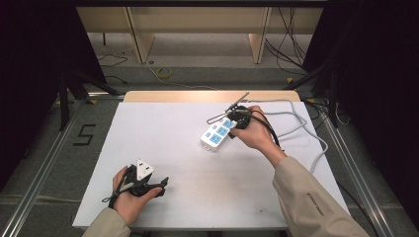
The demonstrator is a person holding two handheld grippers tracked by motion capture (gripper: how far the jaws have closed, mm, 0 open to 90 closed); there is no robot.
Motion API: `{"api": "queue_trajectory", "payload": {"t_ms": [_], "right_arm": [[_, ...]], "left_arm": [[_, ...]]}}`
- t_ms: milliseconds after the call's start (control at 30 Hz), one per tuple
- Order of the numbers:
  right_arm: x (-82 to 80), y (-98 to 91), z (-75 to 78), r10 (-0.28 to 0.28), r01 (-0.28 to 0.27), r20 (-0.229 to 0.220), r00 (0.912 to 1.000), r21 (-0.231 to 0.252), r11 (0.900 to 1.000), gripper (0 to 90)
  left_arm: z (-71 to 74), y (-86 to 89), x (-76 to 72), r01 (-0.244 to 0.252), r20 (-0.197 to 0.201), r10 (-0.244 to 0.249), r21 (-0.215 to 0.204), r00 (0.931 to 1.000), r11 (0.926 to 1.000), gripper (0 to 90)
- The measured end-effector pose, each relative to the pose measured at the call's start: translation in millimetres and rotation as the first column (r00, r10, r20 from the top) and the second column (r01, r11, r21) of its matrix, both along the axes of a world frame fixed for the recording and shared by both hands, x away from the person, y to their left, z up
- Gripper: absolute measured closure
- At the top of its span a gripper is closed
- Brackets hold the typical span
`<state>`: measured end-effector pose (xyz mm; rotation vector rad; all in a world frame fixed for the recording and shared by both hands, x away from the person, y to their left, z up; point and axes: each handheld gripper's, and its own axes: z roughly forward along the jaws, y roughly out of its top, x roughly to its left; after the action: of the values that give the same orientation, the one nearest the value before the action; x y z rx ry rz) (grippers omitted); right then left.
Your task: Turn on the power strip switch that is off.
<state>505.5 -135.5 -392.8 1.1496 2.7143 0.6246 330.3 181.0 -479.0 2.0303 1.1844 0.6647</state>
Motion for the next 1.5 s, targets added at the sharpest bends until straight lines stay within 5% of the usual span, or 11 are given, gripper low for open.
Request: {"api": "queue_trajectory", "payload": {"t_ms": [1500], "right_arm": [[20.1,27.7,1.0,0.011,-0.011,0.003,0.9999,-0.020,0.9997,90.0]], "left_arm": [[-0.2,1.8,-1.9,-0.008,0.000,0.008,-0.008,1.0000,0.9999,20.3]]}}
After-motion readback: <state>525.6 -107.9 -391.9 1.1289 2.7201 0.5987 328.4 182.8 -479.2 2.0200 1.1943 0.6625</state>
